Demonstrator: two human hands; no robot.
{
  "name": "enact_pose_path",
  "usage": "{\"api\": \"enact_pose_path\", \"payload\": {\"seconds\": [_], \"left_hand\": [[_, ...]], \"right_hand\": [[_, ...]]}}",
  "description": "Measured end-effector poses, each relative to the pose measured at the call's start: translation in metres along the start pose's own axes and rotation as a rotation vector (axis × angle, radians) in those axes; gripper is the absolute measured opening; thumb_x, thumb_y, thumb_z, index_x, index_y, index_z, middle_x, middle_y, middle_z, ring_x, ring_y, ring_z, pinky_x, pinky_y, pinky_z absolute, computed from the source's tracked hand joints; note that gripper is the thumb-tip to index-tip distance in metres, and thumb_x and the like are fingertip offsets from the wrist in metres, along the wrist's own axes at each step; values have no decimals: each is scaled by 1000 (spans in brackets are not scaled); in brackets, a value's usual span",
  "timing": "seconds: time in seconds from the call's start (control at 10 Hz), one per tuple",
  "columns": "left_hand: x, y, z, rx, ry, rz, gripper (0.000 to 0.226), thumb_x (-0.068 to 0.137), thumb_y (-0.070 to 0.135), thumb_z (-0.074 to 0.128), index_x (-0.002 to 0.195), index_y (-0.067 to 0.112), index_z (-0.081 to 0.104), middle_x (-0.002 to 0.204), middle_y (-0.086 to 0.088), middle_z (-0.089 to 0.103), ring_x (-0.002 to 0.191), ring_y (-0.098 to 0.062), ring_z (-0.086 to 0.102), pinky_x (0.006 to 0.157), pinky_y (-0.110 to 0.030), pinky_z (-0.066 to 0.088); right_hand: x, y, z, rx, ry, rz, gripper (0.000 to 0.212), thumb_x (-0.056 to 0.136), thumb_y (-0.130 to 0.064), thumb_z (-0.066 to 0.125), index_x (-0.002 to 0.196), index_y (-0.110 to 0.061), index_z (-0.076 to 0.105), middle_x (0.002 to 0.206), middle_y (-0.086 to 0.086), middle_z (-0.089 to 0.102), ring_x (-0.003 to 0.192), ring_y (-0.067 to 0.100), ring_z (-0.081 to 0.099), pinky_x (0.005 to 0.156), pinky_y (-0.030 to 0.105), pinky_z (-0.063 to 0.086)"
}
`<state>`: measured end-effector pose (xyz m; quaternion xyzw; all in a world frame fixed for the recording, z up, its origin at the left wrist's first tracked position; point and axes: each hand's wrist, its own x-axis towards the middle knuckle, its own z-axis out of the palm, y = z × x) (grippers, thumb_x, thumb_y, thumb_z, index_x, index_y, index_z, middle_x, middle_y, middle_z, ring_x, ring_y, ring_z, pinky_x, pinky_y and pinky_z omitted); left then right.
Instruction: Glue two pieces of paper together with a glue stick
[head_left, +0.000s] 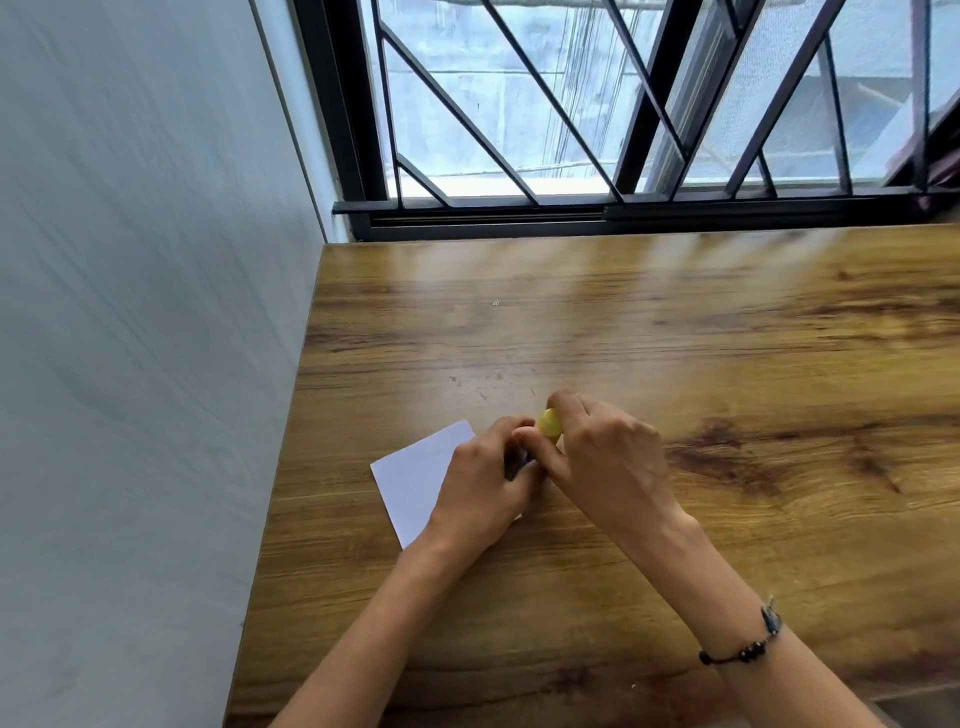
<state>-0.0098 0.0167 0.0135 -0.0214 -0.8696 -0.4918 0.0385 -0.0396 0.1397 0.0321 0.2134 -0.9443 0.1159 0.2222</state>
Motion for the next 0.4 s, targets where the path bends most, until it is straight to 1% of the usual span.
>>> {"api": "enact_pose_path", "payload": {"seconds": [0.1,0.2,0.3,0.4], "left_hand": [[-6,-4,-8,38,-9,8,44,83,20,62,126,19,51,114,-2,67,105,-12,60,87,-15,45],[-11,-2,-20,69,-27,-7,54,83,2,50,133,20,43,127,-3,59,111,-20,56,79,-8,38],[-10,8,-32,92,38,14,66,78,-11,40,136,19,39,135,-5,52,117,-25,52,87,-17,38],[12,17,-42,94,143,25,62,79,-11,40,136,14,39,138,-7,50,121,-17,49,94,-13,37]], "right_hand": [[-1,-2,-1,3,3,12,50,80,-61,43,75,-13,56,57,0,61,44,18,57,37,21,36],[3,-4,-9,26,27,34,57,78,-64,39,80,-11,60,59,1,63,47,21,58,38,23,40],[17,-5,-23,109,99,24,65,83,-66,30,85,-8,61,64,5,65,52,25,60,41,29,47],[42,-3,-32,214,116,-4,72,85,-66,20,90,-6,61,74,11,68,66,28,62,52,33,50]]}}
